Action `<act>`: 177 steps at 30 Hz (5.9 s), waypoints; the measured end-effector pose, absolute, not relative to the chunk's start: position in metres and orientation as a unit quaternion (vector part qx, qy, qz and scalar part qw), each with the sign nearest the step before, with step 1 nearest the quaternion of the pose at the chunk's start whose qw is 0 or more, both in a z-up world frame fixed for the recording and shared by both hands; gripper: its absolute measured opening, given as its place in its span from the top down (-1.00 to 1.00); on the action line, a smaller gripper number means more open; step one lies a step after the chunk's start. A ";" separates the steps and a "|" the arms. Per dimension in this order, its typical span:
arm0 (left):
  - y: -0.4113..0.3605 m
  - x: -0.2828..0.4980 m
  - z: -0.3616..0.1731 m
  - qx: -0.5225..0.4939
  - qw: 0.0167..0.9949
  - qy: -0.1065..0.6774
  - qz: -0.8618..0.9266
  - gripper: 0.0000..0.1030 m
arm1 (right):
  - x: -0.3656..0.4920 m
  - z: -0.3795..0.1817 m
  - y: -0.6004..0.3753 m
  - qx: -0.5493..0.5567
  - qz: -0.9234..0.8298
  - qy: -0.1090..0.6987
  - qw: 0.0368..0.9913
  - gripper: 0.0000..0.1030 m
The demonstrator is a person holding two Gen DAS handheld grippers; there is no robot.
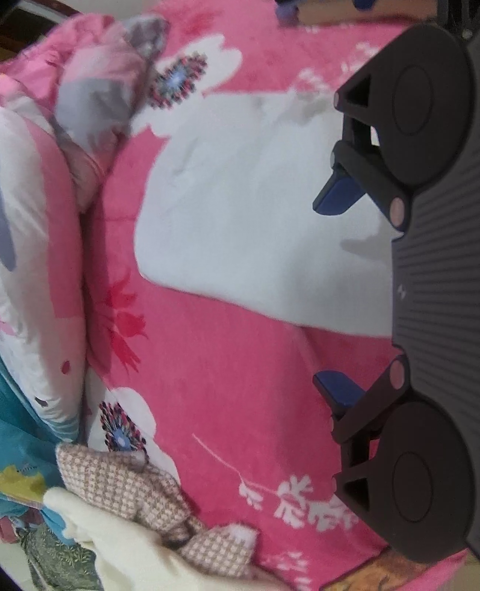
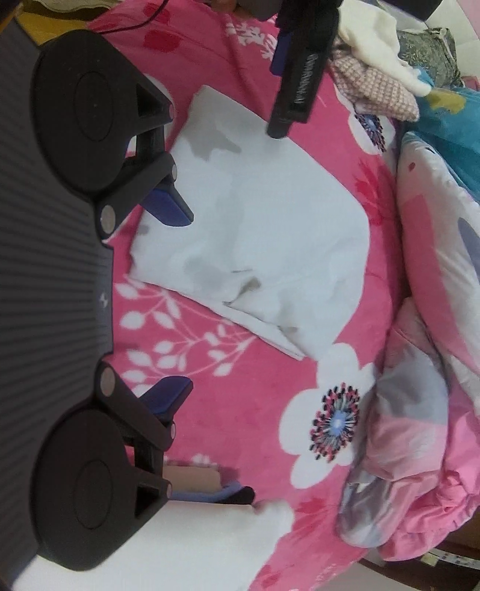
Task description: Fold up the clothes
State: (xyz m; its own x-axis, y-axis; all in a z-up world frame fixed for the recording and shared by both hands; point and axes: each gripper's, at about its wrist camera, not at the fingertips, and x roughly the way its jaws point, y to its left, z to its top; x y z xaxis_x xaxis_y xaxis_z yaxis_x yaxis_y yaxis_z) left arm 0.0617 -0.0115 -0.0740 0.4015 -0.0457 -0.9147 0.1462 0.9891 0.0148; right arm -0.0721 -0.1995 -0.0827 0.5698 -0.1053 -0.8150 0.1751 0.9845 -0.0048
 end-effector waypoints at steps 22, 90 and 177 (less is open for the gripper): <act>-0.018 0.100 -0.113 0.110 0.779 0.617 0.004 -0.79 | -0.031 -0.100 -0.221 0.068 -0.105 0.520 0.845 -0.71; 0.004 0.223 -0.149 -0.094 0.780 0.534 -0.313 0.80 | 0.132 -0.179 -0.306 0.461 0.070 0.396 0.791 0.87; -0.293 -0.027 -0.035 -0.096 0.797 0.437 -0.405 -0.11 | -0.169 -0.004 -0.568 0.159 -0.091 0.342 0.922 0.49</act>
